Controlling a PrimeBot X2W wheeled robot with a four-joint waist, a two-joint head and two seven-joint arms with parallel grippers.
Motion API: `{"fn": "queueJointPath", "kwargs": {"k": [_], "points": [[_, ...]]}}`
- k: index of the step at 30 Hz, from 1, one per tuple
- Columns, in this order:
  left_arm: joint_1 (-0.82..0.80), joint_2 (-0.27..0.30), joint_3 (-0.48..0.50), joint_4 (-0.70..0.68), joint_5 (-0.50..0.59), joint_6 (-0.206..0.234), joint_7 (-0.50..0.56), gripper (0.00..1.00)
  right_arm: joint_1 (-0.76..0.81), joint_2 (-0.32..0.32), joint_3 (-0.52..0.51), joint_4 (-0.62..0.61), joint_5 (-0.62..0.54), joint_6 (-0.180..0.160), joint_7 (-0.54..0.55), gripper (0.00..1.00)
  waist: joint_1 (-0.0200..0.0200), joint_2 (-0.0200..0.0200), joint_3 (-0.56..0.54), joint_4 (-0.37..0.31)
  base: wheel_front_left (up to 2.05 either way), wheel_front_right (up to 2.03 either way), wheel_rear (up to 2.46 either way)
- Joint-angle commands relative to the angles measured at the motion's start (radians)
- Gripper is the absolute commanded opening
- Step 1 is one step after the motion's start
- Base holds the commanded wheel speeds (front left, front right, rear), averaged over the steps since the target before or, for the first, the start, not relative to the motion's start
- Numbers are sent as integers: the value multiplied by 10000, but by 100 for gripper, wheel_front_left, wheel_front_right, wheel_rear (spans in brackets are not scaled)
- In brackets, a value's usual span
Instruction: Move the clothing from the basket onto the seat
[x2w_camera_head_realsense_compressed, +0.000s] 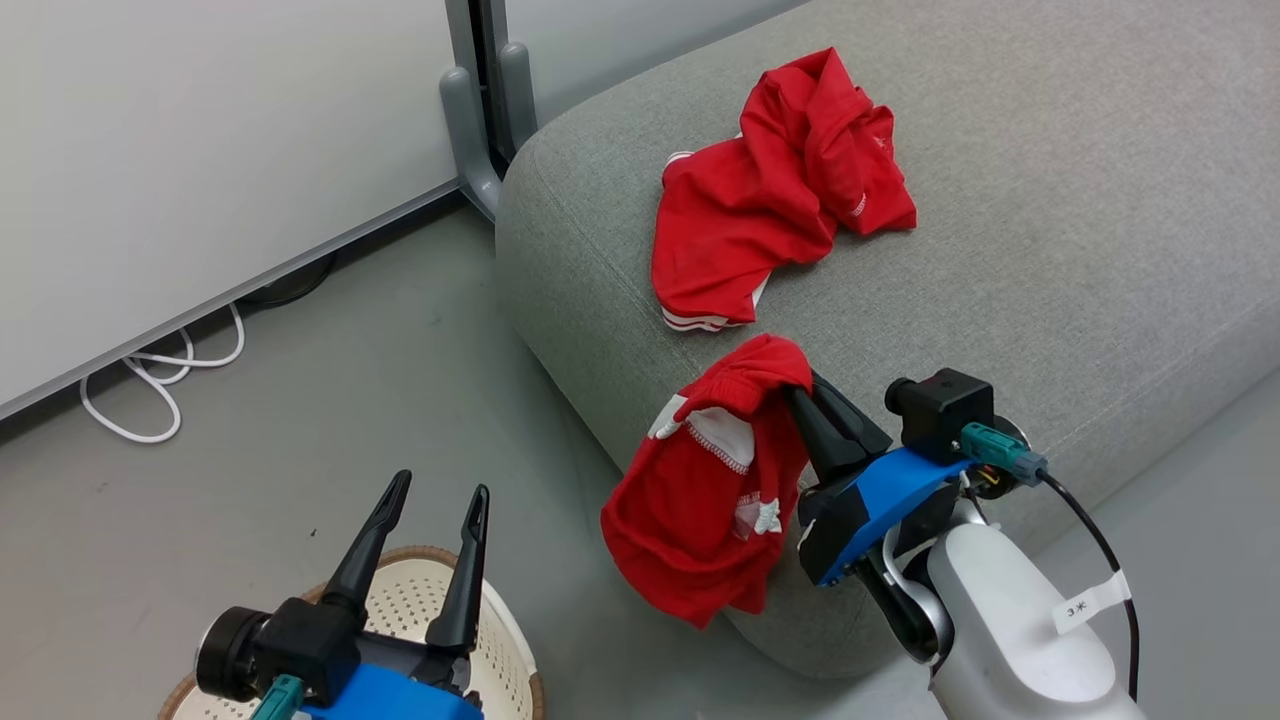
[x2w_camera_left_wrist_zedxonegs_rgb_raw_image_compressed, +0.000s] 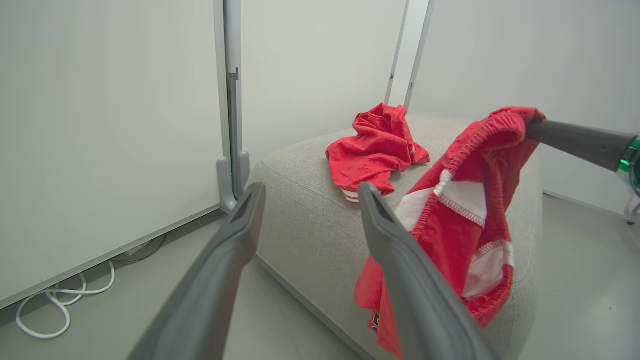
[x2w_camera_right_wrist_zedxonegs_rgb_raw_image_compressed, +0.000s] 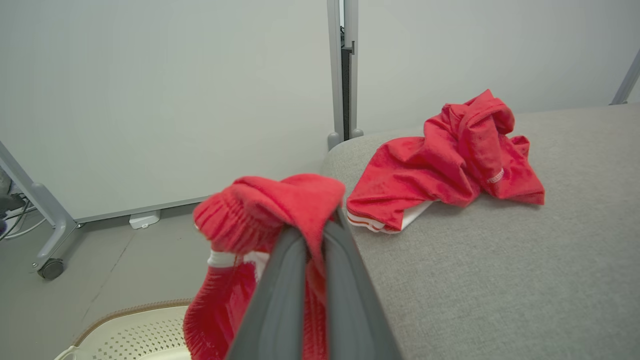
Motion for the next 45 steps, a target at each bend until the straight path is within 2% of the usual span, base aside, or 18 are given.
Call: {"fn": "queueJointPath", "kwargs": {"k": [1,11,13,18,20,24,35,41,45], "points": [[-202,76,-24,-49,-42,-73,-26,100,37,18,-18,-130,-63,5,26,0,0,0,23,22,0,0,0],[-524,299,-188,-241,-25,-75,-28,100,-895,13,-690,-813,-214,5,542,0,0,0,567,417,0,0,0],[-643,378,-184,-380,24,-75,-28,100,-1280,5,-1023,-1083,220,5,757,0,0,0,835,505,0,0,0],[-904,582,-168,-737,83,-76,-26,100,-2512,-645,-1860,-1745,871,5,1621,0,0,0,1635,795,0,0,0],[-1037,693,-128,-908,127,-76,-26,100,-3111,-1202,-2255,-1962,705,5,1895,0,0,0,2012,892,0,0,0],[-1250,963,-34,-1296,145,-76,-28,100,-4214,-1716,-3212,-2059,666,5,2332,0,0,0,2818,1049,0,0,0],[-2224,1504,-261,-2400,341,-77,-26,100,-7105,-2213,-7080,-710,414,5,2286,0,0,0,4691,1715,0,0,0],[-2656,1717,-392,-2903,391,-77,-26,100,-7184,-2450,-8532,416,-684,5,2021,0,0,0,5488,2198,0,0,0],[-2774,1762,-424,-2992,406,-76,-26,100,-6846,-2446,-8974,1020,-1302,5,1793,0,0,0,5785,2401,0,0,0]]}}
